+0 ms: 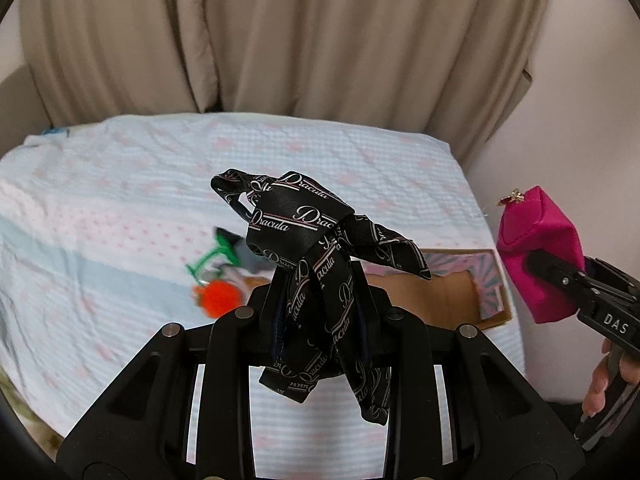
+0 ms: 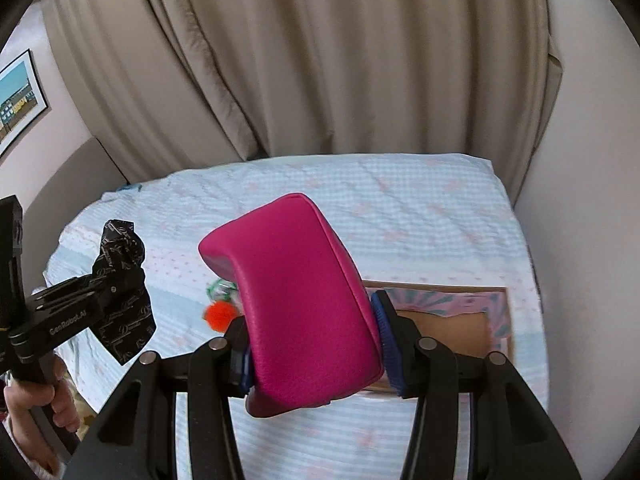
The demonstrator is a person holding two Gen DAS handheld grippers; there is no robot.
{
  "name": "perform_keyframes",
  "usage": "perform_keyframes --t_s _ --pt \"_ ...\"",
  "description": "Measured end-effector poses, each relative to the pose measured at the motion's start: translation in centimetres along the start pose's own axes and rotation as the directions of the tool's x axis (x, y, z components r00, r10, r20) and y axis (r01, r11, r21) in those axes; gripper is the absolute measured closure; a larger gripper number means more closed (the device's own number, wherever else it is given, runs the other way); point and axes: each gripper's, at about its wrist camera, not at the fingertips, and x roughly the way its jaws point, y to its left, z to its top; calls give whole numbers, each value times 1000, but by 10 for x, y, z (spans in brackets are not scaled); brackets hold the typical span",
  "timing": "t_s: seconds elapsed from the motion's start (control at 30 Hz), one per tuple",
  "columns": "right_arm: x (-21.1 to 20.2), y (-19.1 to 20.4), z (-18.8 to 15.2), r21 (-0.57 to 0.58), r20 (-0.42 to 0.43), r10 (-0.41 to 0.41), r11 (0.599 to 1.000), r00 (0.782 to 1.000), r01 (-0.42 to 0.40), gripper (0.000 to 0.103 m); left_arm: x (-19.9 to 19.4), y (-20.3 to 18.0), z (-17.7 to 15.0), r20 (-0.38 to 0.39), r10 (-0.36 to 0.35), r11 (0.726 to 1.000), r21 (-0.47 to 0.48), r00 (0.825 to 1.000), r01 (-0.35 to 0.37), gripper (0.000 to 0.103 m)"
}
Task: Organize soft objects
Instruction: 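Carry the black cloth and pink pouch into the cardboard box with both tools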
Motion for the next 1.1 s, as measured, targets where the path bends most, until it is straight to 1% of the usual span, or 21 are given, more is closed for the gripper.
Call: perform_keyframes --t_s 0.1,0.17,0.27,0.4,0.47,0.57,0.67,0.73,0.83,1.0,1.1 --pt "8 -34 2 2 -43 -22 1000 999 22 57 25 -34 -3 -38 -29 1000 -5 999 29 78" --pt "16 -53 0 8 -71 -29 1000 997 30 57 38 -51 -8 -58 -39 999 -1 998 39 78" --pt "33 -80 -5 13 -114 -38 999 993 40 57 68 -73 -7 -98 -58 998 2 993 59 78" --pt "63 -113 -14 31 -178 -69 997 982 76 57 114 -104 -8 -167 -75 997 9 983 78 78" --pt "79 -129 -19 51 -211 -70 995 975 82 57 135 -114 -9 -198 -75 997 13 977 79 78" --pt "107 -147 -27 49 -269 -80 994 960 96 57 170 -130 -13 -256 -71 997 16 964 78 78" --pt "135 -159 -38 29 -314 -90 994 945 105 57 210 -140 -18 -327 -68 997 3 943 73 78" --pt "155 -167 -46 14 -346 -94 994 934 105 57 237 -143 -24 -375 -60 998 -8 925 62 78" --pt "177 -172 -59 -27 -379 -104 994 920 101 57 269 -146 -33 -424 -54 999 -26 904 47 78" --pt "204 -176 -77 -67 -410 -103 994 906 83 56 311 -149 -43 -483 -35 999 -46 875 15 78" --pt "213 -178 -84 -80 -420 -102 994 902 75 56 327 -154 -43 -499 -23 999 -45 867 1 78"
